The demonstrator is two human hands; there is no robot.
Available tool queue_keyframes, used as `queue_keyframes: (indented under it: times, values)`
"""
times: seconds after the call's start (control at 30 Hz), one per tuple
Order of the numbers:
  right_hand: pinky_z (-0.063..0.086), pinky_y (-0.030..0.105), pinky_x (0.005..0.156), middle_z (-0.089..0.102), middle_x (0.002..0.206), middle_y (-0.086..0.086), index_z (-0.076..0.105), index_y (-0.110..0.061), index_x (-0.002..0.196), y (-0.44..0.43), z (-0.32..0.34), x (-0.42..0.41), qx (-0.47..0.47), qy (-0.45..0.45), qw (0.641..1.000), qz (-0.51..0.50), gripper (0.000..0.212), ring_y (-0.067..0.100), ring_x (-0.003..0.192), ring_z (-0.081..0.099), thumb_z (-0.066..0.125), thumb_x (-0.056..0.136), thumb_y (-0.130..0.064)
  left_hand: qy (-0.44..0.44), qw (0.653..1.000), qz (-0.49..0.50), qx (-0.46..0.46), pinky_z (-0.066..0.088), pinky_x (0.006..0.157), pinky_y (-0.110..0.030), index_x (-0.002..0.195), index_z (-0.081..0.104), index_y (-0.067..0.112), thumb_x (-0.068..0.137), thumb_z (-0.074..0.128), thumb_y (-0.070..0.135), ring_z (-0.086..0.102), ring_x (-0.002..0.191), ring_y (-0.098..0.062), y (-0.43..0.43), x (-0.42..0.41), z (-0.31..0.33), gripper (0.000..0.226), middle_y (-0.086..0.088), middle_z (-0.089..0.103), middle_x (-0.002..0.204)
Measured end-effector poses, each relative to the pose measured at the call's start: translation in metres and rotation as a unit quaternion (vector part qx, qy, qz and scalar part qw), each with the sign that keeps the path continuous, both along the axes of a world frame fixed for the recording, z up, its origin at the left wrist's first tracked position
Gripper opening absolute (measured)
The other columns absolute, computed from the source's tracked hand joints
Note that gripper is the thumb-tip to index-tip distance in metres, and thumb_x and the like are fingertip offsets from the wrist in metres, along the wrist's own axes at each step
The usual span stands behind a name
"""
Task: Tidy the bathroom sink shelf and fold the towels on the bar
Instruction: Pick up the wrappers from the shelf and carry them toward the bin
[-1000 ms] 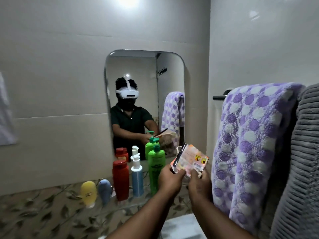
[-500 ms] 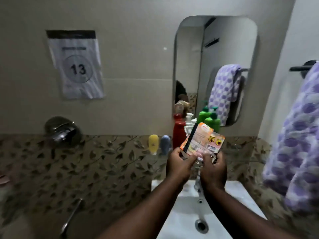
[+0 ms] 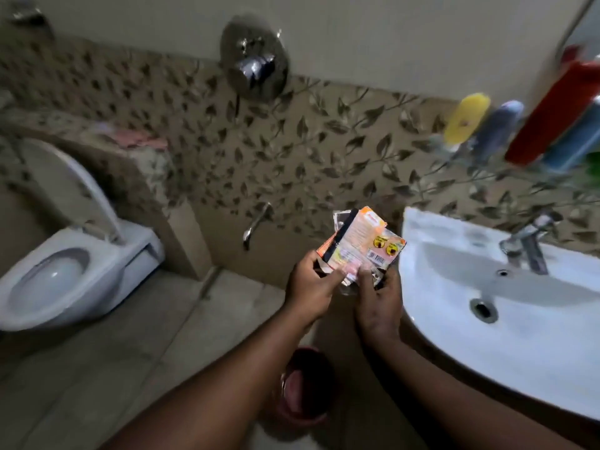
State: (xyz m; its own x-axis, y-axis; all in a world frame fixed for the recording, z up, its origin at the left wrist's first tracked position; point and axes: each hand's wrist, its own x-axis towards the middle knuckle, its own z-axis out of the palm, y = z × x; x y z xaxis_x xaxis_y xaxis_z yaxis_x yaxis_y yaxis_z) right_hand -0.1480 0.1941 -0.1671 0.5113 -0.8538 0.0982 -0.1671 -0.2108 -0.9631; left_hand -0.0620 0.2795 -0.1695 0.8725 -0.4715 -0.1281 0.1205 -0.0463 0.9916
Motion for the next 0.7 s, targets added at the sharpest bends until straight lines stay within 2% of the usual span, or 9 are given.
queue_keyframes:
  times: [0.17,0.37,0.5,0.6,0.7]
  values:
    - [0.052,0.055,0.093,0.067,0.111,0.01,0.058,-0.024,0.104,0.039,-0.082,0.003,0.07,0.077,0.993,0.053,0.007,0.03,0.105,0.064,0.062,0.098,-0.022,0.065,0.995,0.055,0.06,0.061,0.087,-0.049,0.1,0.069,0.023,0.062,0.085,0.05,0.077,0.09,-0.016,0.051,-0.007,-0.083,0.05,0.004,0.08,0.097]
    - [0.055,0.057,0.087,0.068,0.106,0.012,0.06,-0.024,0.101,0.057,-0.186,-0.021,0.128,0.15,0.978,0.073,0.009,0.031,0.095,0.067,0.064,0.097,-0.017,0.126,0.983,0.086,0.097,0.06,0.084,-0.046,0.098,0.062,0.025,0.06,0.085,0.045,0.075,0.089,-0.019,0.072,-0.036,-0.194,0.048,0.002,0.078,0.096]
    - [0.055,0.047,0.088,0.071,0.106,0.006,0.063,-0.018,0.112,0.055,-0.261,-0.037,0.146,0.186,0.968,0.088,0.015,0.018,0.091,0.066,0.064,0.098,-0.013,0.181,0.976,0.094,0.073,0.062,0.085,-0.045,0.11,0.066,0.038,0.067,0.085,0.027,0.073,0.104,-0.025,0.071,-0.059,-0.277,0.048,-0.004,0.076,0.113]
    - [0.054,0.033,0.085,0.071,0.105,-0.006,0.061,-0.024,0.109,0.055,-0.318,-0.05,0.184,0.203,0.958,0.089,0.017,0.003,0.09,0.067,0.063,0.099,-0.011,0.209,0.97,0.102,0.074,0.057,0.095,-0.056,0.109,0.066,0.042,0.068,0.086,0.028,0.071,0.106,-0.031,0.072,-0.074,-0.34,0.048,-0.006,0.076,0.113]
    - [0.055,0.018,0.08,0.071,0.104,-0.013,0.061,-0.028,0.107,0.056,-0.375,-0.055,0.222,0.217,0.947,0.083,0.019,0.002,0.094,0.069,0.062,0.099,-0.011,0.236,0.96,0.111,0.097,0.052,0.1,-0.062,0.113,0.065,0.038,0.067,0.086,0.03,0.07,0.109,-0.036,0.074,-0.083,-0.399,0.051,-0.009,0.076,0.115]
